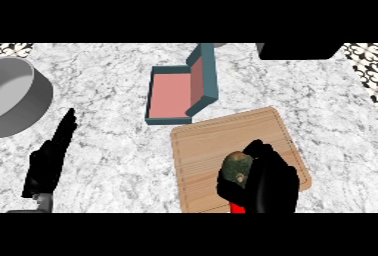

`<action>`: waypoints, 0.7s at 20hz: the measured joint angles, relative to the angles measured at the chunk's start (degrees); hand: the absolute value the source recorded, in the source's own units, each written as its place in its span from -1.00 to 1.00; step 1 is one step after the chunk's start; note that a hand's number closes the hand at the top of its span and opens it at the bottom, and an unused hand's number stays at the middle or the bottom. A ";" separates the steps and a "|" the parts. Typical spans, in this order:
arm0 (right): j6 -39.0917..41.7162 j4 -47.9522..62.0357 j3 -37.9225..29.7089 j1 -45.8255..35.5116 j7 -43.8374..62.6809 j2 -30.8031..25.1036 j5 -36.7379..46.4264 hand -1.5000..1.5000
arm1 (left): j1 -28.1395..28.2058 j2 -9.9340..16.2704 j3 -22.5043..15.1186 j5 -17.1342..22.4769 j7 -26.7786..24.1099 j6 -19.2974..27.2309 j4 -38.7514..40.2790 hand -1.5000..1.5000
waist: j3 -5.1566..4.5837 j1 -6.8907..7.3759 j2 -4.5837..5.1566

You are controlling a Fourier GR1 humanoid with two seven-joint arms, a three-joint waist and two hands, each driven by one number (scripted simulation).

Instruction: Pick the squash from the cutting board and place it in the cardboard box

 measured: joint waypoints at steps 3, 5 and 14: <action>0.00 -5.28 1.03 -3.14 -1.48 0.51 0.91 1.00 | -0.43 -0.79 -0.46 -0.72 -0.47 0.33 0.57 0.00 | 0.01 0.26 0.08; 0.21 -7.22 1.53 -6.79 -2.01 0.67 0.31 1.00 | 0.07 -0.69 -0.69 -1.12 -0.09 0.17 -0.33 0.00 | 0.01 0.65 0.12; 0.65 -1.02 -2.58 -28.63 -1.35 0.85 -8.47 1.00 | -1.04 -2.27 -1.03 -2.43 0.05 0.08 0.24 0.00 | -0.01 1.61 0.35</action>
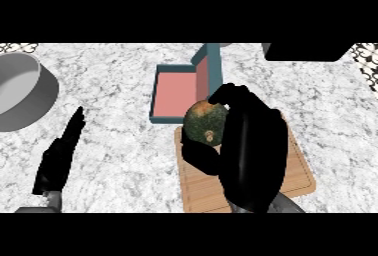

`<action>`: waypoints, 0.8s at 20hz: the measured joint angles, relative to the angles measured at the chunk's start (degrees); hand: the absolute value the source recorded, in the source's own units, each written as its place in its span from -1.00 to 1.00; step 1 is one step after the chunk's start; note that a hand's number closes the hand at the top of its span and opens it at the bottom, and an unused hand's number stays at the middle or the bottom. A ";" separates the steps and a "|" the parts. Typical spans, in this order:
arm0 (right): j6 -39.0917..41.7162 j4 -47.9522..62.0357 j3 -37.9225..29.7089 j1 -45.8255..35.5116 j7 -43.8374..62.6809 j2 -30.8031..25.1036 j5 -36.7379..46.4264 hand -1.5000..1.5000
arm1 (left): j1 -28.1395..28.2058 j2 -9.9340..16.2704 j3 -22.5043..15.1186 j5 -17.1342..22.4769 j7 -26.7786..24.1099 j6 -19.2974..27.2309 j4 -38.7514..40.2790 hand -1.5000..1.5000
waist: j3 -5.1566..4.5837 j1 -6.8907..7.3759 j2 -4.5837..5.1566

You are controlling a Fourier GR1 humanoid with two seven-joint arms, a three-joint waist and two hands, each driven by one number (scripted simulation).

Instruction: Pick the squash from the cutting board and place it in the cardboard box

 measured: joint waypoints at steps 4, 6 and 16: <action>-0.49 7.20 -4.79 -7.58 -0.53 0.04 -4.09 1.00 | -0.48 0.34 0.61 0.32 0.44 -0.78 -0.28 0.00 | 0.00 0.32 0.08; -0.61 11.10 -6.93 -11.37 -0.52 0.04 -6.22 1.00 | -0.98 0.33 0.37 0.03 0.79 -1.07 -0.27 0.00 | 0.00 0.44 0.11; -8.60 38.87 -16.90 -24.79 -5.22 0.23 -15.44 1.00 | -1.69 -0.37 0.28 -0.85 -0.46 -1.40 1.01 0.00 | 0.00 1.65 0.58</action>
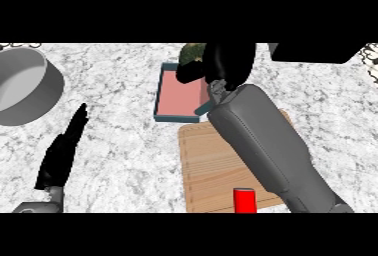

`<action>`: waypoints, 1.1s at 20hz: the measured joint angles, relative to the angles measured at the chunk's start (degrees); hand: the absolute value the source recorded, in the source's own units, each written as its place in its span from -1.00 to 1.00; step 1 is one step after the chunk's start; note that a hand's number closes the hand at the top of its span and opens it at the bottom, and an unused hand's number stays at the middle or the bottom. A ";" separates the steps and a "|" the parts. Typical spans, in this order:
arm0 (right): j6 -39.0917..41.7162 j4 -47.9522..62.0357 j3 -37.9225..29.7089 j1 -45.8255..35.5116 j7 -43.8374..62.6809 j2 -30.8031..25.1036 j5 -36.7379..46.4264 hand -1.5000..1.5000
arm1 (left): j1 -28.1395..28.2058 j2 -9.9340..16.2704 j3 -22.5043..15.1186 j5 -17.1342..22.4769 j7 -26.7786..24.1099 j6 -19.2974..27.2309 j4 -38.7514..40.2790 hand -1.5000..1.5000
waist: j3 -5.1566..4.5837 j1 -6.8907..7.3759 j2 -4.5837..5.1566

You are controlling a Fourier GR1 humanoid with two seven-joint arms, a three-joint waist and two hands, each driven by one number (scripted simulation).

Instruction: Pick the squash from the cutting board and place it in the cardboard box

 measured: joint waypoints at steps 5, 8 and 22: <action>-6.31 14.84 -3.12 -4.37 -3.04 0.09 -4.18 1.00 | -1.62 -0.36 0.11 0.08 0.53 -0.48 0.27 0.00 | 0.02 0.47 0.25; -10.26 22.01 -4.66 -6.33 -3.36 0.13 -6.62 -1.00 | -0.96 -0.29 -0.25 -0.37 0.79 -0.62 -0.75 0.00 | 0.02 1.04 0.34; -36.50 37.16 -9.07 -10.31 -13.98 0.06 -14.60 -1.00 | -1.06 -1.19 -0.45 -1.30 1.08 -0.63 -0.87 0.00 | 0.05 1.14 0.55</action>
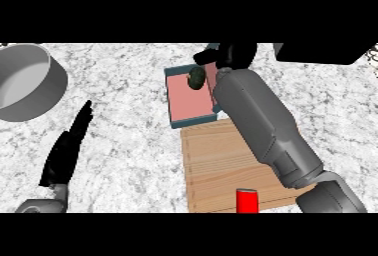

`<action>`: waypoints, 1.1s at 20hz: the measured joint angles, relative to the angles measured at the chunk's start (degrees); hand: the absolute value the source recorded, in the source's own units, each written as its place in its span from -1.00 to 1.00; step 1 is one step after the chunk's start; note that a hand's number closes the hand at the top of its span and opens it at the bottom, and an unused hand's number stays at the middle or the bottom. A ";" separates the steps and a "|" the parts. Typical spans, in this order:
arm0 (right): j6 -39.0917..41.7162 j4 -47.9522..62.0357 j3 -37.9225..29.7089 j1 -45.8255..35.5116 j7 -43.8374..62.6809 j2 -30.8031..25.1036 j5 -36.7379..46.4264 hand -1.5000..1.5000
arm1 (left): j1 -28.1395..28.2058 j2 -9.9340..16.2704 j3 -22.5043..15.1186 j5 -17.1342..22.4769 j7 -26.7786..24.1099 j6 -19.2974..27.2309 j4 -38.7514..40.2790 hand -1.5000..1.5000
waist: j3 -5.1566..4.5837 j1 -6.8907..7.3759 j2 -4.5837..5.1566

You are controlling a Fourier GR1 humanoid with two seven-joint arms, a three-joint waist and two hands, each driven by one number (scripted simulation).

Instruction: Pick the squash from the cutting board and place it in the cardboard box

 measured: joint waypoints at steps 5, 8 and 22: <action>-9.37 -3.74 -3.70 1.74 -5.59 -0.05 -2.66 -1.00 | 0.24 0.28 1.26 0.53 -0.22 -0.05 0.54 0.00 | 0.04 -1.25 -0.35; -13.84 -7.72 -5.10 4.63 -9.15 -0.05 -4.95 -1.00 | 0.53 -0.01 1.43 0.21 -0.34 0.34 1.15 0.00 | 0.06 -2.11 -0.65; -14.62 -44.66 -5.38 34.00 -7.34 -6.02 -4.06 -1.00 | 5.38 0.91 4.72 1.26 -0.81 0.47 -0.53 0.00 | -0.01 -6.72 -2.28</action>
